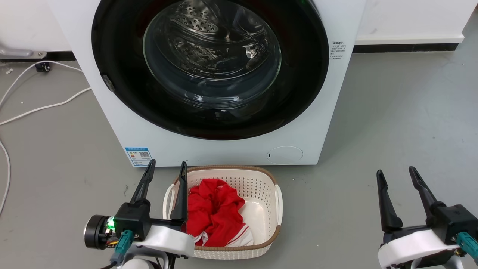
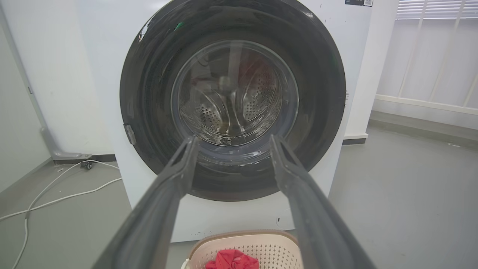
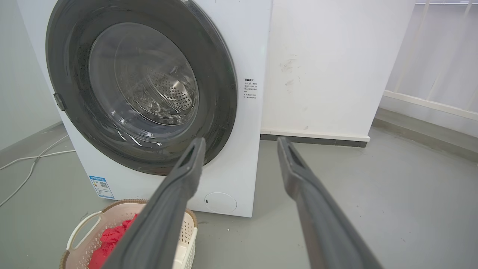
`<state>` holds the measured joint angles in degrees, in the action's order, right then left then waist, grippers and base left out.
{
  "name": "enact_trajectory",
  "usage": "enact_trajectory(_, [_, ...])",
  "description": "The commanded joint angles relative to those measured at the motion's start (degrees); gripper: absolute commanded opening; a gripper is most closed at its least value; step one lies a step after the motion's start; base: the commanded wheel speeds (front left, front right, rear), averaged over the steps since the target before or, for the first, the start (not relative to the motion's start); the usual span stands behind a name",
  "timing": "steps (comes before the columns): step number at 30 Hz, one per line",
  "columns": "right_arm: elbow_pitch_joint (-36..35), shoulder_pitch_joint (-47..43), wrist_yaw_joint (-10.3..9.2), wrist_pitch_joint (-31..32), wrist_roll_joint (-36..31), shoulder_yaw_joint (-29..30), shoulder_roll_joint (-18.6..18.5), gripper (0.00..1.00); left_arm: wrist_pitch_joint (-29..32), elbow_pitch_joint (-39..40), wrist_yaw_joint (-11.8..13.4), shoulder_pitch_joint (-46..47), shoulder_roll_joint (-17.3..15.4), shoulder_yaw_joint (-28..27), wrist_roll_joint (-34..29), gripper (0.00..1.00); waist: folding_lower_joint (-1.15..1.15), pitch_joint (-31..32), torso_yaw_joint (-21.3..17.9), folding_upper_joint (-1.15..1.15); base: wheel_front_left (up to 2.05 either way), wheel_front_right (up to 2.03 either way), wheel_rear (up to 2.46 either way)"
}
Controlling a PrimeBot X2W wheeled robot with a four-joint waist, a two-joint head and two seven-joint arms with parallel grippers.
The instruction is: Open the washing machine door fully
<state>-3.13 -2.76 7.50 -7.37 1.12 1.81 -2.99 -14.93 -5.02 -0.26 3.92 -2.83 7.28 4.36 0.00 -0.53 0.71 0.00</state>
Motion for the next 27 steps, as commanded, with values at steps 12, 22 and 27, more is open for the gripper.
enact_trajectory(12, [0.50, -0.62, -0.02, -0.08, 1.30, 0.23, 0.21, 1.00, -0.29, -1.24, 0.30, -0.31, -0.08, 0.29, 1.35, 1.00, 0.00, 0.08, 0.26, 0.00, 0.00, 0.00, 0.00])
enact_trajectory(22, [0.71, -0.55, -0.02, -0.02, 1.66, 0.19, 0.21, 1.00, -0.29, -1.51, 0.34, -0.44, -0.08, 0.15, 1.52, 1.00, 0.00, 0.09, 0.27, 0.00, 0.00, 0.00, 0.00])
enact_trajectory(27, [1.15, -0.65, -0.02, 0.24, 3.66, 0.12, 0.21, 0.00, -0.29, -1.57, 0.38, -0.46, -0.08, 0.08, 1.71, 1.00, 0.00, 0.07, 0.27, 0.00, 0.00, 0.00, 0.00])
